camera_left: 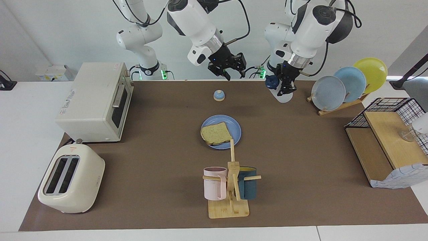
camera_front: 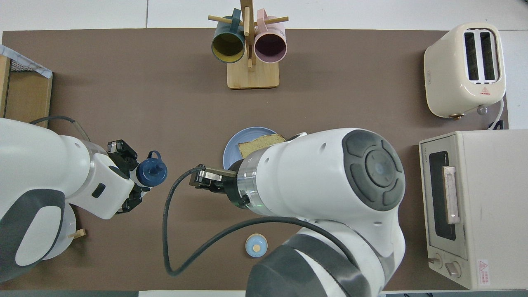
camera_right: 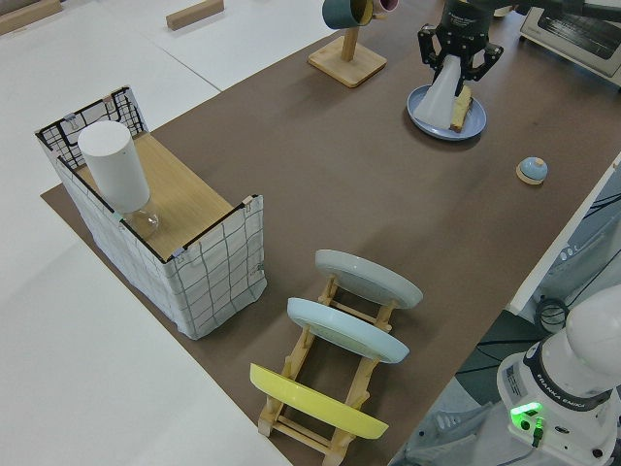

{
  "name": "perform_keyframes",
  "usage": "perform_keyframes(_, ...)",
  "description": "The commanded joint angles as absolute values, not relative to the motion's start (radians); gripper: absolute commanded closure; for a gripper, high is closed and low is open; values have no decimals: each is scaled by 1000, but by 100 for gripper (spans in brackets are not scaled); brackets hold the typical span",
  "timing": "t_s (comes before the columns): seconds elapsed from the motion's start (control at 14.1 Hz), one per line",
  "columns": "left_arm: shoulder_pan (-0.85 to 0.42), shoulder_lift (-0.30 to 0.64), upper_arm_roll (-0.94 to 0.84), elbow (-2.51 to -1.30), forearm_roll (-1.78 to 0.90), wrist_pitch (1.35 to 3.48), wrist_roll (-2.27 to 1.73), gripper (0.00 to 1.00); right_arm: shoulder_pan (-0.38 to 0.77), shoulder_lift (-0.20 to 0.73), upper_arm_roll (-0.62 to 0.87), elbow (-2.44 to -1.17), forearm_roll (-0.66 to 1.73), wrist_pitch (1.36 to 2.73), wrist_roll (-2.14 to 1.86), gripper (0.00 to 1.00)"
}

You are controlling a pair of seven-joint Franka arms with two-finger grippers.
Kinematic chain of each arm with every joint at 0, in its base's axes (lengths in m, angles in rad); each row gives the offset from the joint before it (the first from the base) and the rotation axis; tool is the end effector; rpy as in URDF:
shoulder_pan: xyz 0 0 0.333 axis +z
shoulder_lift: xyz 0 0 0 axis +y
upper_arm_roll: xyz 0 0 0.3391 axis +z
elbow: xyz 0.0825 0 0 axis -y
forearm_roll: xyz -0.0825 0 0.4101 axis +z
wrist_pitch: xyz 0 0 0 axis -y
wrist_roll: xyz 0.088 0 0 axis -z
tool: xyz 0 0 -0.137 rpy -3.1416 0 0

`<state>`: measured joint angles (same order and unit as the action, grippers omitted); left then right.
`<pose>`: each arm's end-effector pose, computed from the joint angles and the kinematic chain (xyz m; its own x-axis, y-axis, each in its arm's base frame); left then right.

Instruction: Put bread on plate and add seasoning

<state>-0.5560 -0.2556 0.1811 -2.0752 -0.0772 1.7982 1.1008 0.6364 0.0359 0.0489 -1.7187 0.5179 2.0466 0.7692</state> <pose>0.4620 -0.1851 0.5206 0.1102 -0.9894 0.0948 -0.9916 -0.1029 0.0783 0.4691 0.4350 0.5798 0.9633 -0.2032 -0.1755 -0.2655 -0.8184 -0.5097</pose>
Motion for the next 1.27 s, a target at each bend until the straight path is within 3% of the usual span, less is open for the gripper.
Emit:
perform_keyframes(0.0,-565,-290,184,-2111,-80,1822,1103,100,646,101,49,-1591,494,1981,868,32)
perform_keyframes(0.21,-565,-290,183,-2112,-80,1822,1101,100,652,231,51,-1410,437,1934,972,32)
perform_keyframes(0.57,-565,-291,172,-2115,-78,1822,1101,100,699,340,52,-1277,400,1924,1113,33)
perform_keyframes(0.99,-565,-293,172,-2118,-77,1822,1100,100,696,351,51,-1259,403,1925,1140,32)
perform_keyframes(1.2,-565,-298,172,-2123,-77,1824,1100,100,698,348,51,-1261,406,1921,1140,43)
